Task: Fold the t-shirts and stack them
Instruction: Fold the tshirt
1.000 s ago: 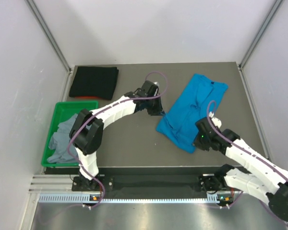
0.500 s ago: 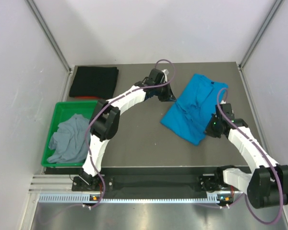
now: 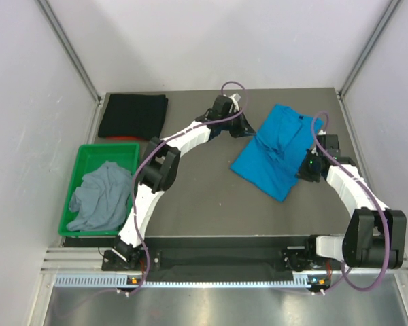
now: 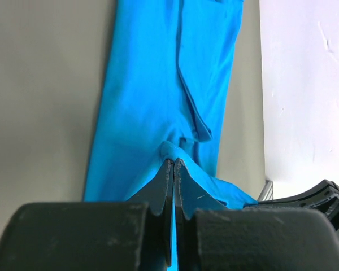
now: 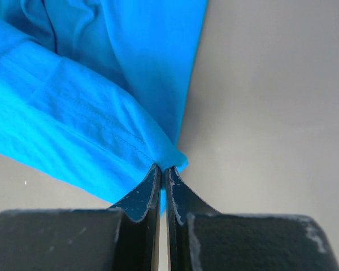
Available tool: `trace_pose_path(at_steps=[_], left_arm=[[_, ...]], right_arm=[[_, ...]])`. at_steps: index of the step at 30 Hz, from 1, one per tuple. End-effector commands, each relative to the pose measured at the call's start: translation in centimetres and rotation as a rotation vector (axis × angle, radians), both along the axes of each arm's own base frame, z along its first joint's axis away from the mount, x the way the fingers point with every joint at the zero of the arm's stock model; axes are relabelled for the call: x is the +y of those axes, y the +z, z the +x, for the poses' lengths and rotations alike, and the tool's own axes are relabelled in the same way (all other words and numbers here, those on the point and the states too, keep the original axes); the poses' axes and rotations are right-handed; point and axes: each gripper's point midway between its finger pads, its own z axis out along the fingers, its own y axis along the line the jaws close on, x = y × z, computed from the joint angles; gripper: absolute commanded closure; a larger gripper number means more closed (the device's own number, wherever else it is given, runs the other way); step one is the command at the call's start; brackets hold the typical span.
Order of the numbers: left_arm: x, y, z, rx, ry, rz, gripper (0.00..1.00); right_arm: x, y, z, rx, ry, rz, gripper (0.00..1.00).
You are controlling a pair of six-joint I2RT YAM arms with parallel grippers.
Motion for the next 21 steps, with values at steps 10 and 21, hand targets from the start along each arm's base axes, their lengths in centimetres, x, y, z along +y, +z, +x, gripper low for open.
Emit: trace_pose_path(at_steps=[10,21], left_arm=[[-0.5,2.5,3.7,-0.125,0.058,-0.12,1.0],[-0.5,1.4,4.9,-0.123,0.097,-0.136,1.0]], right_arm=[[-1.7,1.9,5.8,-0.117,0.01,-0.023,0.96],[-2.2,0.7,7.4,-0.097,0.006,0.012,0.95]])
